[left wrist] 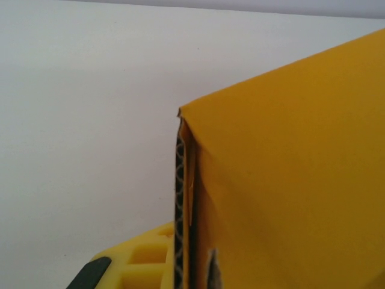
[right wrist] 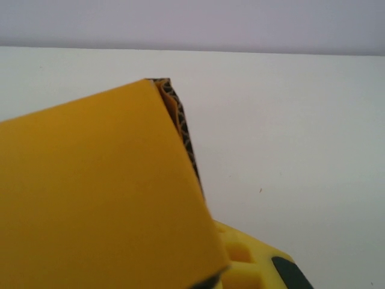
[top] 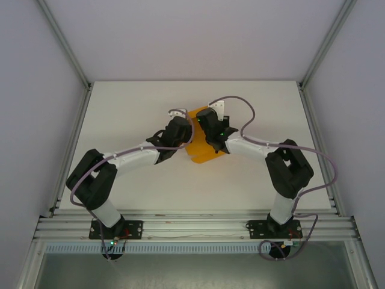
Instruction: Assemble paper box
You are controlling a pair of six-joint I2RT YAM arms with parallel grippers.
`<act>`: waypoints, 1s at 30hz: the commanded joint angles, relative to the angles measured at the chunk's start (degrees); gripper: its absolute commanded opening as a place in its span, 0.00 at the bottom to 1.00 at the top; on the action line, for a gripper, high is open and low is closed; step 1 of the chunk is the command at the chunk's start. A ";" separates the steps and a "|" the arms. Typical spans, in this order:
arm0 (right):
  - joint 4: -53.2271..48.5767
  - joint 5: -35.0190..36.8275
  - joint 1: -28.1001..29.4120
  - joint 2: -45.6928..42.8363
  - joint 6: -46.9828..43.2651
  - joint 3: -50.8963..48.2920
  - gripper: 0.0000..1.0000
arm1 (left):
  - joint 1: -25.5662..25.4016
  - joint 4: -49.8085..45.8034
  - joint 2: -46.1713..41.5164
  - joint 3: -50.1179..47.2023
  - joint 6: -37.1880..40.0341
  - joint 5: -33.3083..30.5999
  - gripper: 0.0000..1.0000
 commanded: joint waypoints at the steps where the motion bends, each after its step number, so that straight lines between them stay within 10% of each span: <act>1: 2.32 9.46 -2.52 0.77 -3.79 -2.95 0.01 | -0.05 -2.17 -0.70 1.46 -2.04 -2.72 0.00; 7: 12.80 -15.02 -2.54 -5.84 -8.70 -10.95 0.24 | -0.08 -2.47 -0.43 1.68 -1.79 -2.70 0.00; 18: 12.35 -30.94 -4.42 -16.22 -13.73 -18.51 0.74 | -0.09 -2.94 -0.60 0.60 -0.82 -3.33 0.00; 21: 12.18 -31.78 -4.97 -20.82 -12.60 -20.82 1.00 | -0.06 -2.89 -0.92 0.49 0.15 -3.42 0.00; 30: 10.53 -13.93 -8.41 -39.76 6.38 -28.01 1.00 | 2.20 -6.45 -2.80 2.09 6.66 2.79 0.00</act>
